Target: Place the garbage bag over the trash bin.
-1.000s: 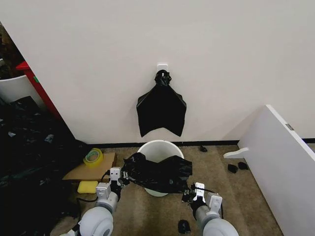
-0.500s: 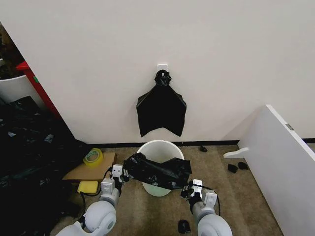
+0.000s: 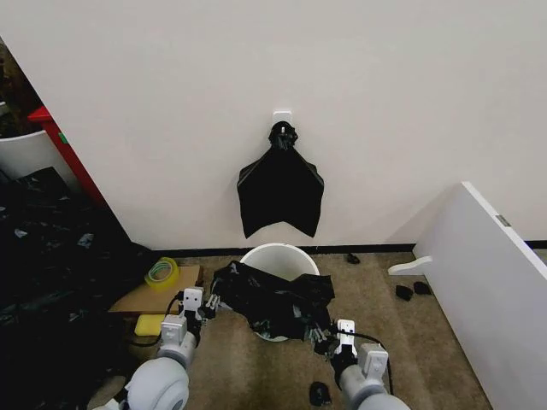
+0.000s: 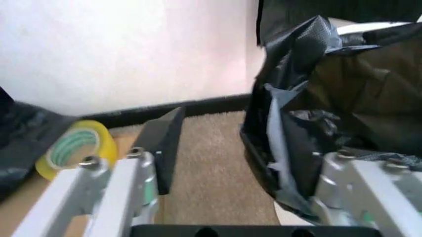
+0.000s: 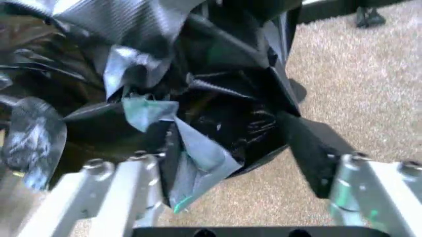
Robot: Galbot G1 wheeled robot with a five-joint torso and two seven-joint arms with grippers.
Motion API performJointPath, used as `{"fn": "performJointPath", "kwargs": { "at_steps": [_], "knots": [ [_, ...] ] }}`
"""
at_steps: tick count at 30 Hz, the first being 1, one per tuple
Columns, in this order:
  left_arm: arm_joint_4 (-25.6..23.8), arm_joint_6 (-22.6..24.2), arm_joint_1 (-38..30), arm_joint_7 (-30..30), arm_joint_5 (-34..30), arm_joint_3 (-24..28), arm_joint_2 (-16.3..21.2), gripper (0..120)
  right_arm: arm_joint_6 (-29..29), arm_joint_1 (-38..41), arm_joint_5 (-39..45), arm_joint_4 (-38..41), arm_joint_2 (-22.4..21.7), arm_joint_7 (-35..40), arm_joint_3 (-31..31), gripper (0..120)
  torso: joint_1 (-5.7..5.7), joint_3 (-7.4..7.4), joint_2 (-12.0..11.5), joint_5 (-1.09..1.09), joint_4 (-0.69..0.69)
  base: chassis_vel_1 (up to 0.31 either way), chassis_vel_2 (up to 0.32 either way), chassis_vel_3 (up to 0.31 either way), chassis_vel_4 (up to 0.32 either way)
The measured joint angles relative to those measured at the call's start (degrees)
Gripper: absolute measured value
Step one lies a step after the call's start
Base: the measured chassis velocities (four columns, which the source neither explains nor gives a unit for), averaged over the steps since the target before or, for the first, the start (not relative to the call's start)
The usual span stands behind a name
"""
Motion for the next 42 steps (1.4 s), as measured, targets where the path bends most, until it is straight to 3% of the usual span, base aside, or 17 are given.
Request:
{"fn": "performJointPath", "kwargs": {
  "at_steps": [6,9,13,22,38,41,42],
  "knots": [
    [-0.92,-2.92,1.81,0.84,0.79,-0.27,0.93,81,5.17,-3.29,-3.34,0.62,-0.63,-3.66,0.56,76,0.0,0.0,0.0,-0.01,0.0,0.0,0.0,0.0,0.0],
    [-1.79,-6.68,4.37,2.48,0.64,-0.87,2.16,96,8.95,-5.38,-5.97,0.62,-1.26,-8.21,0.68,91,0.0,0.0,0.0,-0.01,-0.01,0.0,0.0,0.0,0.0],
    [-2.33,-8.78,6.46,3.4,-0.06,-1.25,2.98,100,12.19,-5.82,-9.18,-0.16,-1.48,-11.86,0.63,99,0.0,0.0,0.0,-0.01,0.01,0.0,0.0,0.0,0.0],
    [-2.68,-13.3,8.57,6.41,-2.58,-1.8,3.86,100,24.92,-4.15,-24.73,-5.58,-1.3,-18.29,1.39,100,0.0,0.0,0.0,0.0,0.01,0.0,0.0,0.0,0.0],
    [2.09,-19.32,4.17,13.36,-5.21,-1.35,4.5,100,24.49,-4.6,-21.36,-3.93,-0.65,-17.92,0.91,100,0.0,0.0,0.0,-0.02,-0.01,0.0,0.0,0.0,0.0],
    [4.51,-24.09,1.43,21.74,-11.89,-1.12,4.86,100,23.71,-4.96,-19.81,-3.04,-0.83,-17.49,1.17,100,0.0,0.0,0.0,-0.02,-0.01,0.0,0.0,0.0,0.0],
    [4.51,-24.09,1.43,21.74,-11.89,-1.12,4.86,100,23.71,-4.96,-19.81,-3.04,-0.83,-17.49,1.17,100,0.0,0.0,0.0,-0.02,-0.01,0.0,0.0,0.0,0.0]
  ]
}}
